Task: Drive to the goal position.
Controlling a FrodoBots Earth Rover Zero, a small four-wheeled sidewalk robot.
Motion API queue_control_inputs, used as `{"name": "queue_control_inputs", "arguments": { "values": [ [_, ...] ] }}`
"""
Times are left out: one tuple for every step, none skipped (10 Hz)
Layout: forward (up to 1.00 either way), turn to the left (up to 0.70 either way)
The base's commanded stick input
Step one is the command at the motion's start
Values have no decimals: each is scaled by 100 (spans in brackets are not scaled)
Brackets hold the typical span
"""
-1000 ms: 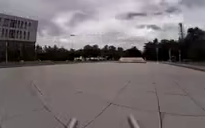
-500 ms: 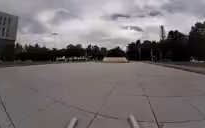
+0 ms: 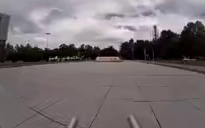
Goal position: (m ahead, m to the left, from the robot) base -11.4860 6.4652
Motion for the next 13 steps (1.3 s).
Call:
{"name": "queue_control_inputs", "arguments": {
  "values": [
    [70, 1],
    [70, 1],
    [70, 1],
    [53, 18],
    [9, 61],
    [0, 70],
    [0, 70],
    [0, 70],
    [0, 70],
    [0, 70],
    [0, 70],
    [0, 70],
    [0, 70]
  ]
}}
